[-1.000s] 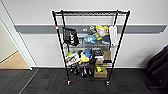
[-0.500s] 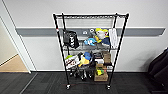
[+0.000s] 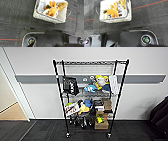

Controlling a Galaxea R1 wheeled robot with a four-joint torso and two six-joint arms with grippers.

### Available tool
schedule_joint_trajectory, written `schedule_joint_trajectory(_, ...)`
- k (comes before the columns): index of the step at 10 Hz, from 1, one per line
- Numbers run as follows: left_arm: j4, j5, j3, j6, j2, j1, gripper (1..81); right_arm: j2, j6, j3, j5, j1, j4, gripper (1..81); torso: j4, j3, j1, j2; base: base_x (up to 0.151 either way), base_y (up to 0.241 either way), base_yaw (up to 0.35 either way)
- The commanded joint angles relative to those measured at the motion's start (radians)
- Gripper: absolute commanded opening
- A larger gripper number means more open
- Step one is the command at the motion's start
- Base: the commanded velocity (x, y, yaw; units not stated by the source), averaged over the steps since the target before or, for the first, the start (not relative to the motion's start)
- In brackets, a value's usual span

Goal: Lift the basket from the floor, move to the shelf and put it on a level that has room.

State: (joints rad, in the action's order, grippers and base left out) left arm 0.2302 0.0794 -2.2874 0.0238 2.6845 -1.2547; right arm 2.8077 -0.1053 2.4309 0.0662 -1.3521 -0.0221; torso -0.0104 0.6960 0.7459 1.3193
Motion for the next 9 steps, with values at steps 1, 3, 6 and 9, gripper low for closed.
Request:
schedule_joint_trajectory(1, 0.026, 0.072, 0.002, -0.001, -0.024, 0.086, 81.1, -0.009, -0.001, -0.001, -0.049, 0.087, -0.012, 81.1, 0.000, 0.082, 0.063, 0.097, 0.000, 0.000, 0.000)
schedule_joint_trajectory(3, 0.027, 0.092, -0.001, 0.001, -0.024, 0.108, 81.1, -0.008, -0.001, 0.005, -0.049, 0.104, -0.012, 81.1, 0.000, 0.146, 0.105, 0.164, 0.000, 0.000, 0.000)
schedule_joint_trajectory(6, 0.027, 0.129, -0.001, 0.002, -0.026, 0.157, 81.1, -0.008, -0.001, 0.008, -0.058, 0.152, -0.013, 81.1, 0.000, 0.146, 0.169, 0.264, 0.000, 0.000, 0.000)
schedule_joint_trajectory(9, 0.043, 0.134, -0.010, 0.002, -0.017, 0.214, 81.1, 0.000, -0.001, 0.008, -0.098, 0.222, -0.039, 81.1, 0.000, 0.201, 0.221, 0.343, 0.000, 0.000, 0.000)
